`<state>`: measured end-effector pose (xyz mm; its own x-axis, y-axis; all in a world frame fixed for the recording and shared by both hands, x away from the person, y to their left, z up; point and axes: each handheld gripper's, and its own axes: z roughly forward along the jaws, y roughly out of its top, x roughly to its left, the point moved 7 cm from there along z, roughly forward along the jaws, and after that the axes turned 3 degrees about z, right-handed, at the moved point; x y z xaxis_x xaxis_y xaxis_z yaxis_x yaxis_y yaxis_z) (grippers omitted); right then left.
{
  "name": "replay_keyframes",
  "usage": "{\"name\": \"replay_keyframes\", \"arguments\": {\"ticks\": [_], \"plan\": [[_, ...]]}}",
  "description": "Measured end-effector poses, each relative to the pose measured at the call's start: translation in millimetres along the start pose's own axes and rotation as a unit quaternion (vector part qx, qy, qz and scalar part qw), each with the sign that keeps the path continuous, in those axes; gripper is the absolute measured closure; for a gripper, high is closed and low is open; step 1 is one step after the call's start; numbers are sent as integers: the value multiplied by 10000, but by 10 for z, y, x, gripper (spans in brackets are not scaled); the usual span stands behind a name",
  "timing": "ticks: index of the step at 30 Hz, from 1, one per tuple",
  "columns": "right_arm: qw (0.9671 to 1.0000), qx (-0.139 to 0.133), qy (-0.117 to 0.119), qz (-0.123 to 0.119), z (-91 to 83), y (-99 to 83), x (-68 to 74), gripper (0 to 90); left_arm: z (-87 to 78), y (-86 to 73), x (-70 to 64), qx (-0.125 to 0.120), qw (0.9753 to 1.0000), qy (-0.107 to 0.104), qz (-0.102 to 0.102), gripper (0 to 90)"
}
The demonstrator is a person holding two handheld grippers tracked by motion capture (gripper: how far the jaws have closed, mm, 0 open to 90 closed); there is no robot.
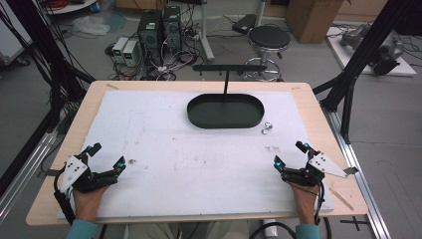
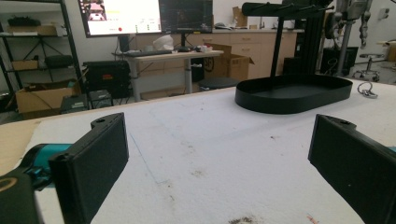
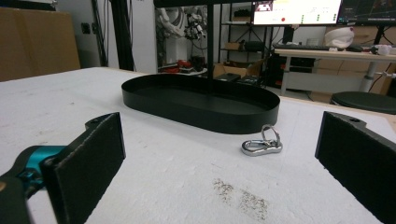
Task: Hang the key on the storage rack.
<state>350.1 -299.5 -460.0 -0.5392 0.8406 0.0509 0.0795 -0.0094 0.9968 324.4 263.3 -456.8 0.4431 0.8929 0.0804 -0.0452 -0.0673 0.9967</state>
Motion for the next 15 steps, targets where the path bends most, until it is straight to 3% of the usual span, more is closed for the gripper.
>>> {"name": "replay_keyframes", "arguments": {"ticks": [15], "plan": [[10000,14,-38,14,-4,-1,7,7,-10,3,6,-40,10000,10,-13,54]]}}
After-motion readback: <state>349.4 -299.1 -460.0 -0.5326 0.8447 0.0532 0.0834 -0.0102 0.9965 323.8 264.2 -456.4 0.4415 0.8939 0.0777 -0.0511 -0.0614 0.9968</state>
